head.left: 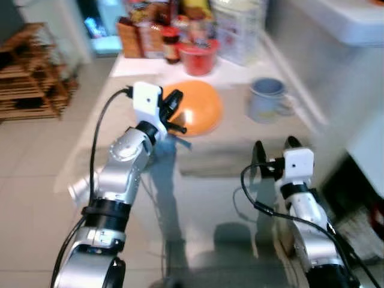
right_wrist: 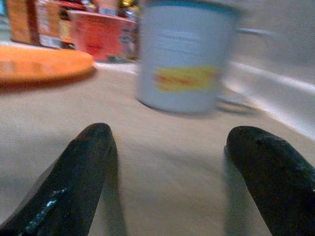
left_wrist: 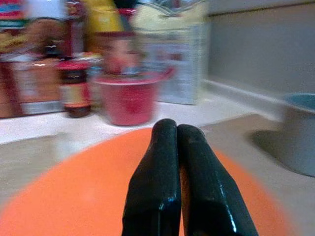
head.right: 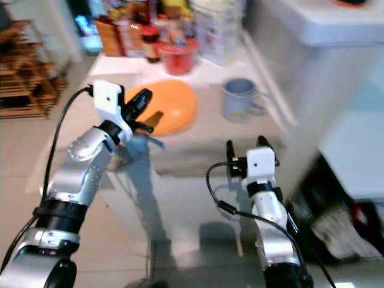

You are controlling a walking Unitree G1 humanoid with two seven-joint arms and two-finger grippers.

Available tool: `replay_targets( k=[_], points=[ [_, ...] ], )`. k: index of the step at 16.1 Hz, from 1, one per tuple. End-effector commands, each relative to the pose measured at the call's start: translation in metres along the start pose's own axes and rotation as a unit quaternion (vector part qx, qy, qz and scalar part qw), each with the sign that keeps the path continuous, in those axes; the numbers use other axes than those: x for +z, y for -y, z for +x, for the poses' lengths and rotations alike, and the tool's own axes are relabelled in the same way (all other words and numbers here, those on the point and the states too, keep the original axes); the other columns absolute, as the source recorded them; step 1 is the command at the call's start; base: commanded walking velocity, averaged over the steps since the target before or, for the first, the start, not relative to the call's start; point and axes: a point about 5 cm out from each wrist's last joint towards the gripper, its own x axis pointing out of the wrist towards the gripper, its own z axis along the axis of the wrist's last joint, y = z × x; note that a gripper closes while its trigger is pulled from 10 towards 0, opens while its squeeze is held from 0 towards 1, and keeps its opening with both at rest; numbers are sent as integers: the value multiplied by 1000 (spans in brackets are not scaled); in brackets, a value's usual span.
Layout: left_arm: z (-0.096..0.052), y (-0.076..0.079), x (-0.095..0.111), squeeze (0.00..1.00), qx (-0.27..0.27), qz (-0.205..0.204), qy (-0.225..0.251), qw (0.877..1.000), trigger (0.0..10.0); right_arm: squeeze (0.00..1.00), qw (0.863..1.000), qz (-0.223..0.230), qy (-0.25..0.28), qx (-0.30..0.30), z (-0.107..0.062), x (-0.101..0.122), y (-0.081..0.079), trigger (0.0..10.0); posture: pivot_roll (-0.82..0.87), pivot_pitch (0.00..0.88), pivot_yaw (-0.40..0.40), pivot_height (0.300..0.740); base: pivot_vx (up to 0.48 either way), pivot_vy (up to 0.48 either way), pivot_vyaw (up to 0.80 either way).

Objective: Setting the table

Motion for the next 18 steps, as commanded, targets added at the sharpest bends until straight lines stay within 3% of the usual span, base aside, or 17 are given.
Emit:
replay_targets(
  k=[1,4,9,12,18],
  points=[
    [0,-5,2,0,20,-3,3,1000,10000,0,1000,-3,4,13,1,2,-5,10000,-90,0,64,736,424,0,0],
    [-2,-9,1,0,49,-6,1,999,10000,0,1000,-1,2,15,-2,0,-5,10000,-92,0,65,736,0,0,0],
    [-1,-20,6,0,53,-7,-3,999,10000,0,1000,3,-1,19,-3,-1,-7,10000,-91,0,66,736,0,0,0],
    [1,-33,2,0,49,14,-45,998,10000,0,1000,5,-1,20,-4,0,-6,10000,-94,0,66,736,0,0,0],
    [9,-42,-9,0,34,44,-105,993,10000,0,999,22,17,39,1,10,-9,10000,-99,0,61,736,0,0,0]
  ],
)
